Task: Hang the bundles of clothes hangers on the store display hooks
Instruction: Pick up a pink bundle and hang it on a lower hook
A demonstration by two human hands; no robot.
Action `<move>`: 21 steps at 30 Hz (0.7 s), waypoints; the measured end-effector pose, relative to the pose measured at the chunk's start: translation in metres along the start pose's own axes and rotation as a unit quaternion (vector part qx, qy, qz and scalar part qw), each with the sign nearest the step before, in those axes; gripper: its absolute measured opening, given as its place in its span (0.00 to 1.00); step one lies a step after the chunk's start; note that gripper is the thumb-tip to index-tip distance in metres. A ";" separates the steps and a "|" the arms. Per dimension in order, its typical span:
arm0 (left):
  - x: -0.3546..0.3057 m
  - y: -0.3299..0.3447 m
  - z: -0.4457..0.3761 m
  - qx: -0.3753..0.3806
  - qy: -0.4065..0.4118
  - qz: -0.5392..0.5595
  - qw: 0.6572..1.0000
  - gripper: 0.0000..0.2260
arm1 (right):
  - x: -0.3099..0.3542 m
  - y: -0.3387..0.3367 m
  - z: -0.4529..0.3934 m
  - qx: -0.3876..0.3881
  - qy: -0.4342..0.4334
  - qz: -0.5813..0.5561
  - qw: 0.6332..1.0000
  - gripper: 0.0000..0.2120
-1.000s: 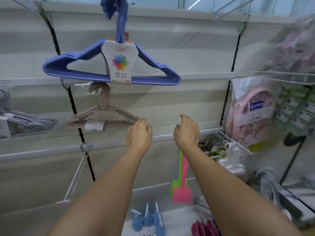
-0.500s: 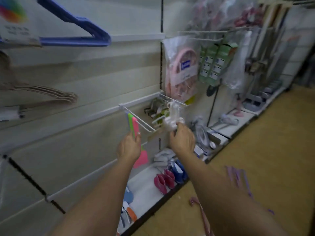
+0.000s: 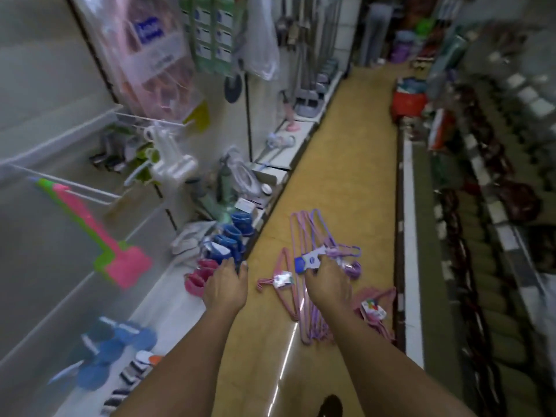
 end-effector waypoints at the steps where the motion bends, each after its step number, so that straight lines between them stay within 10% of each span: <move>1: -0.012 0.011 -0.004 0.013 0.009 -0.006 1.000 0.21 | -0.015 -0.004 -0.006 -0.003 0.016 -0.003 1.000 0.16; 21: -0.180 0.237 -0.110 0.168 0.103 -0.079 0.977 0.22 | -0.237 -0.041 -0.162 0.013 0.161 -0.014 0.987 0.18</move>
Point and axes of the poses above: each hand's wrist, its own z-axis away from the middle knuckle, its own y-axis out of the palm, x = y × z, the point moved 2 cm from there along -z, towards the middle knuckle, and after that the axes turned 12 degrees about x, right-handed, at the moved point
